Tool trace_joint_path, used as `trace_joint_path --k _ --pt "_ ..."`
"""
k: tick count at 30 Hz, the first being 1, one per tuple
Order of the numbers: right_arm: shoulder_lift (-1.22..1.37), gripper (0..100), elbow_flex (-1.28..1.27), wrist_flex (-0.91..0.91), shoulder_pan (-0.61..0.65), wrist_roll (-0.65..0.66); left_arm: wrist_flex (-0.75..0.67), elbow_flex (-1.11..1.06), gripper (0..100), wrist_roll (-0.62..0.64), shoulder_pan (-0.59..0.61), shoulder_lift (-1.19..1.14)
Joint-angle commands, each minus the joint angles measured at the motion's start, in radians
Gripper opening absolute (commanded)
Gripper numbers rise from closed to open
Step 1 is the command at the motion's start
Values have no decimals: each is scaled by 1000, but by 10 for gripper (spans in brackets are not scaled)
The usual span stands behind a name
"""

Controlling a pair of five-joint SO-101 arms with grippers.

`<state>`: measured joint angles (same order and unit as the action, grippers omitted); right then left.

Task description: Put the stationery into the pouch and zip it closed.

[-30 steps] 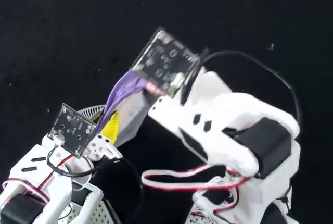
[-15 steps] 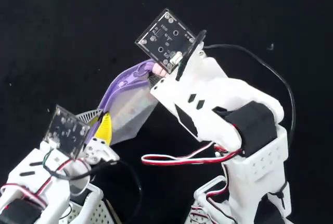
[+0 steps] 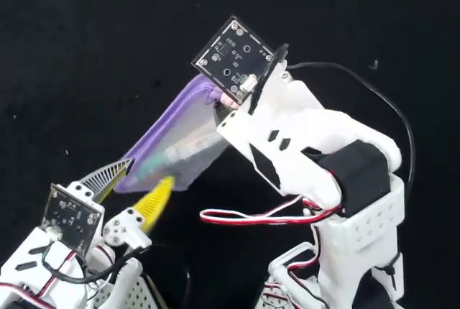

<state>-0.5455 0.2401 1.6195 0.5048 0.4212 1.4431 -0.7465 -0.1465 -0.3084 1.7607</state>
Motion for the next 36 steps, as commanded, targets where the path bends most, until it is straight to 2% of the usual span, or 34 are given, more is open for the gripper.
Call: trace_joint_path --k 1,4,11,18,25,32,36 --pt "-18 11 42 6 -9 8 -78 15 345 5 -8 -31" --pt "-15 11 48 29 -2 31 -117 8 326 -12 -8 -32" --pt "-22 11 50 91 166 80 -147 18 321 -100 -8 -32" --pt "-22 11 48 109 176 87 -140 18 322 -120 -8 -32" --pt "-77 11 42 138 181 155 -140 19 322 -120 -8 -29" --pt "-180 12 -18 146 361 155 -146 19 322 -120 -8 -31" --pt "-186 12 -28 147 394 163 -146 15 322 -120 -10 -31"
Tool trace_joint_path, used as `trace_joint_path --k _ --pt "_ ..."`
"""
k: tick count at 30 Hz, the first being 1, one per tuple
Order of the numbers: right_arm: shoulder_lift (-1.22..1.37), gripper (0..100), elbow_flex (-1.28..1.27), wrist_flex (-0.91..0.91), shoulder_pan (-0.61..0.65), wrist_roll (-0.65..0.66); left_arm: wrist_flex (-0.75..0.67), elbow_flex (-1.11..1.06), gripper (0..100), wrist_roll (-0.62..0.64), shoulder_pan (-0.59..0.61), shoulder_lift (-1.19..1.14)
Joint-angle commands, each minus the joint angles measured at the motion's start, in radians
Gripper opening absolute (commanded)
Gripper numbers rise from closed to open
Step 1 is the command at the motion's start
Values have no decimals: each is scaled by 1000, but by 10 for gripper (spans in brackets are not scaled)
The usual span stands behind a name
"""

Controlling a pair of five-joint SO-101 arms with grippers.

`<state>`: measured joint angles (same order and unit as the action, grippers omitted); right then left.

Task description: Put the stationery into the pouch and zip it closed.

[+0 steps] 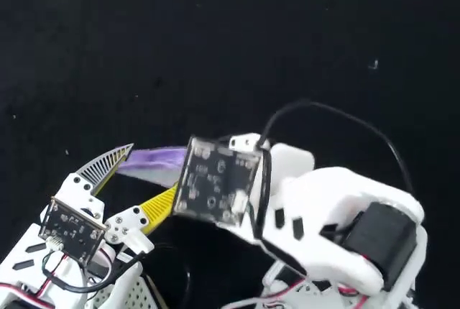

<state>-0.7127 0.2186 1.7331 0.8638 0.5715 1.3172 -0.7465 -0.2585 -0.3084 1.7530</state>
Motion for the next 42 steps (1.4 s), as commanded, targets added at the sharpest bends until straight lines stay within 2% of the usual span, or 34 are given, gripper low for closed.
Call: trace_joint_path --k 1,6,13,17,24,34,42 --pt "-19 12 -8 34 35 17 -20 15 322 -8 -10 -23" --pt "-22 12 -31 34 37 41 -20 10 322 -8 -16 -23" --pt "-22 12 -39 32 35 55 -18 7 321 -9 -242 -25" --pt "-22 12 -41 32 34 55 -17 7 317 -8 -245 -25" --pt "-22 12 -41 31 34 54 31 -44 135 -8 -245 -17" --pt "-22 12 -44 29 34 54 245 73 130 -3 -245 -14" --pt "-21 12 -45 29 34 54 319 119 127 -8 -245 -14"
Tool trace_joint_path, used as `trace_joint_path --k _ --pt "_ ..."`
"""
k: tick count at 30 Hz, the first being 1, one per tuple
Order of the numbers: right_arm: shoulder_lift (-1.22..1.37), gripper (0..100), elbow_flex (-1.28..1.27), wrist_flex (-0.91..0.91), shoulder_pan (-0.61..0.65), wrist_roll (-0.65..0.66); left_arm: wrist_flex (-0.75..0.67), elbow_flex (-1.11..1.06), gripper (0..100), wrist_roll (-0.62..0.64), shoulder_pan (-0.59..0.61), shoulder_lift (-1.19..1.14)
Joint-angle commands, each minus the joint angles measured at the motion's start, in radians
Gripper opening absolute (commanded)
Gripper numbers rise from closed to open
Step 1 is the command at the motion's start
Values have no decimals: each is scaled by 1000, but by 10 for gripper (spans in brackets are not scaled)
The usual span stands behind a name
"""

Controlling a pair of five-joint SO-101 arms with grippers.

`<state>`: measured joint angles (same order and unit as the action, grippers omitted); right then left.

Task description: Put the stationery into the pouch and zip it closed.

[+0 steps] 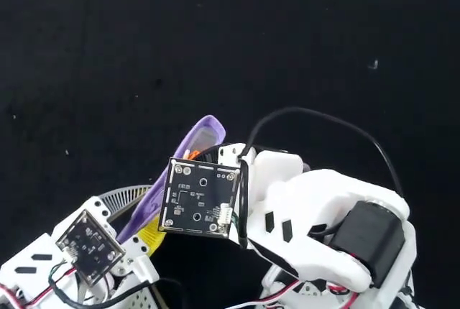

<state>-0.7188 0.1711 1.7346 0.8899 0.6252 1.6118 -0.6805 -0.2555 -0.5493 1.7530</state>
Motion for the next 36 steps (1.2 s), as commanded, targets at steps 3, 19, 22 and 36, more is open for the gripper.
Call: trace_joint_path --k 3,19,22,36 --pt "-12 12 2 28 6 0 25 54 127 -9 -4 -14" --pt "-8 12 2 3 -112 6 18 47 30 -11 -4 -14" --pt "-8 12 1 3 -114 6 18 45 29 -11 -10 -14" --pt "61 11 -28 -44 -180 37 25 44 29 -12 -13 54"
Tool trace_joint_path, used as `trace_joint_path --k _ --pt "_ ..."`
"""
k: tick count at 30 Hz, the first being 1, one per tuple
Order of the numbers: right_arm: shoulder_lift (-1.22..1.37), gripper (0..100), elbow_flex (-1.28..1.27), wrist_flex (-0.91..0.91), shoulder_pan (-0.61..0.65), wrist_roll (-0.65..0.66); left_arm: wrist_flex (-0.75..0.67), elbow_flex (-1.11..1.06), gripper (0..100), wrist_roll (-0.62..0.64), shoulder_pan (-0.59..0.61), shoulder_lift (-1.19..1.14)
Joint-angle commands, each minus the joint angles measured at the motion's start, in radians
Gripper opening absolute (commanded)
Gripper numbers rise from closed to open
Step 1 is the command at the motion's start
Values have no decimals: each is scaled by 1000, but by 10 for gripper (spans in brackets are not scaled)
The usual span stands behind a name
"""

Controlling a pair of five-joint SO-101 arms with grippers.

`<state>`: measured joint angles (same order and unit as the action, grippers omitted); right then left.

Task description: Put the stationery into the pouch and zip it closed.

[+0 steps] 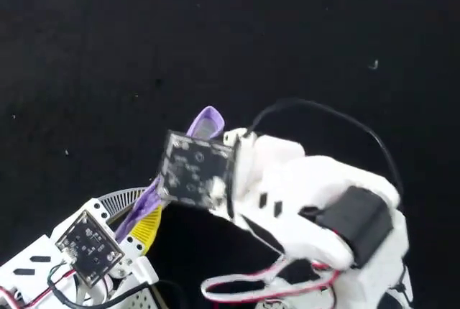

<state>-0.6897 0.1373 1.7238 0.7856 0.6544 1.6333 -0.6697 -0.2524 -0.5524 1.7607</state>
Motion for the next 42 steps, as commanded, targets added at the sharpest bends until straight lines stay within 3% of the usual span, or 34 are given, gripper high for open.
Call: trace_joint_path --k 1,21,42 --pt "39 11 5 -48 -103 6 3 27 29 -15 -10 66" --pt "179 11 5 -167 -414 43 2 -2 29 -15 -12 61" --pt "323 11 5 -305 -611 66 3 -4 29 -15 -12 61"
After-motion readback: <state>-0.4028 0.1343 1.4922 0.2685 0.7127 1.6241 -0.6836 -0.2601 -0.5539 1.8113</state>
